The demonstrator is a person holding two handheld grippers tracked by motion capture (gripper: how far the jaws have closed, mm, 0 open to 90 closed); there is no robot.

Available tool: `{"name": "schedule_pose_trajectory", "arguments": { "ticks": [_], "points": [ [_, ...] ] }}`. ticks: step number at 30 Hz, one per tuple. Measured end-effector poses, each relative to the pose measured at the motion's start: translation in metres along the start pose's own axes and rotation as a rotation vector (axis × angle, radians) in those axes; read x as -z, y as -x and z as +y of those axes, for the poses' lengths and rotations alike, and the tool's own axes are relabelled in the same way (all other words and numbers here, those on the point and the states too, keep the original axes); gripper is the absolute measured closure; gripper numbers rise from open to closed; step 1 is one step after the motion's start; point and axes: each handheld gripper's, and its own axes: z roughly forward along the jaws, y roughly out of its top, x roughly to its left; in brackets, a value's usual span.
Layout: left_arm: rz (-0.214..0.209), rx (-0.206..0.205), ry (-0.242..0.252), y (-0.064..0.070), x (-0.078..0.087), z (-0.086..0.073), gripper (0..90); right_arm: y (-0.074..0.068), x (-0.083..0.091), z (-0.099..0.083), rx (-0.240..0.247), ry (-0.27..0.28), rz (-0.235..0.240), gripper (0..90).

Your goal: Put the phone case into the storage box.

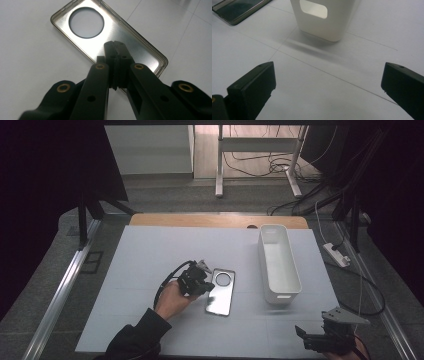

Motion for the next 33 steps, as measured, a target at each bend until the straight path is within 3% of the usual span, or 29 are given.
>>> {"name": "schedule_pose_trajectory", "arguments": {
  "ticks": [18, 29, 33],
  "points": [
    [0.005, -0.017, -0.071, 0.008, -0.027, -0.014, 89.0, -0.001, 0.000, 0.000, 0.008, -0.002, 0.002, 0.3],
    [-0.002, 0.003, -0.067, 0.009, -0.028, -0.016, 89.1, -0.001, 0.000, 0.000, 0.010, -0.002, 0.001, 0.5],
    [0.012, -0.010, -0.077, 0.005, -0.026, -0.017, 89.1, -0.001, 0.000, 0.000, 0.012, -0.003, -0.001, 0.5]
  ]
}}
